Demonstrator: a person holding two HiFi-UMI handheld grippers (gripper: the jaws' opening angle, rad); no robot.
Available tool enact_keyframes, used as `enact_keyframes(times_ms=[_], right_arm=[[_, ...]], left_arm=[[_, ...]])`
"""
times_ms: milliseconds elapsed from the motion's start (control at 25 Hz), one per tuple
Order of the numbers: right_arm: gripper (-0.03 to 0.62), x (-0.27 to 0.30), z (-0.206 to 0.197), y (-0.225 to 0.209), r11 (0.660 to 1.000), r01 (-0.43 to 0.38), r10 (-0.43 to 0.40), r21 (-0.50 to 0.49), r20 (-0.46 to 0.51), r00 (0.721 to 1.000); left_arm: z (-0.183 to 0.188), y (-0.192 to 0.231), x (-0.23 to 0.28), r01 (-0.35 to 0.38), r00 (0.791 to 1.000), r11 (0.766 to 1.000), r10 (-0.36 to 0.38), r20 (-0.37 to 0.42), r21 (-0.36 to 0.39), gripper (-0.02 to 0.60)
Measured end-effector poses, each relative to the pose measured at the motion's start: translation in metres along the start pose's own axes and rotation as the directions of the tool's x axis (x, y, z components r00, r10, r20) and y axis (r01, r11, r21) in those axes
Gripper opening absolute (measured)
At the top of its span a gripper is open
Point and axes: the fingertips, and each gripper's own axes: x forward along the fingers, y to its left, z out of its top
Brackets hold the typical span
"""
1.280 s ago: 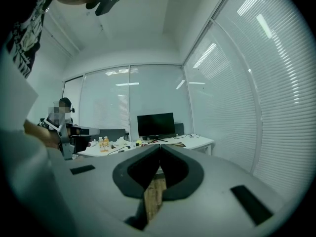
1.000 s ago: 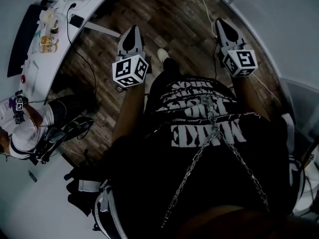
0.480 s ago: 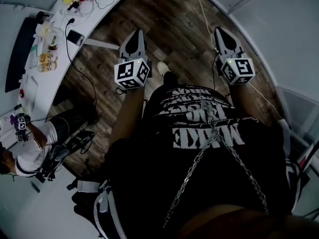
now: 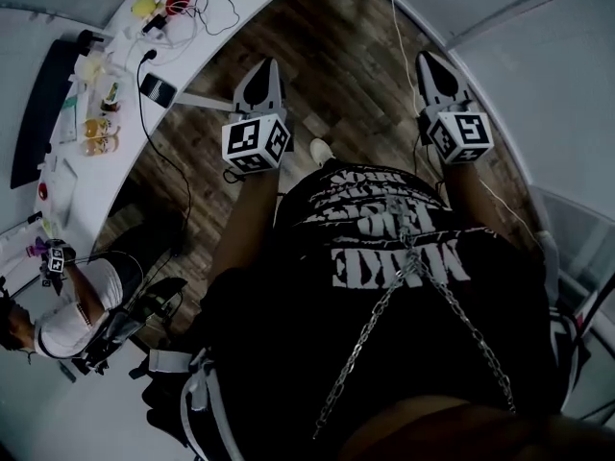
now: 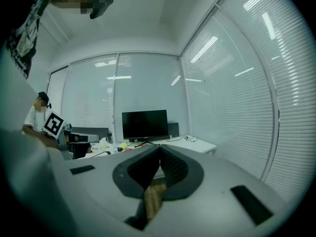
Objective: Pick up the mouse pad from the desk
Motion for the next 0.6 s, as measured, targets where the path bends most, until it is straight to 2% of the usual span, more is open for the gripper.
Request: enact_keyframes(times_ms=[200,600], right_arm=[[0.002,0.027,0.02,0.014,1.0,-0.008,0.009,-0.026,0.033,0.999],[0.002,0.06,0.029,0.026,0.998,-0.043,0.043,-0.042,0.005,0.999]], left_arm=[[0.021,0.034,0.007,-0.015,0.998,1.0,0.016,0.053,-0.019,0.008],[0.023,0.064,0.013,-0.045,0.996,0.996,0.05,0.075,-0.074,0.008]])
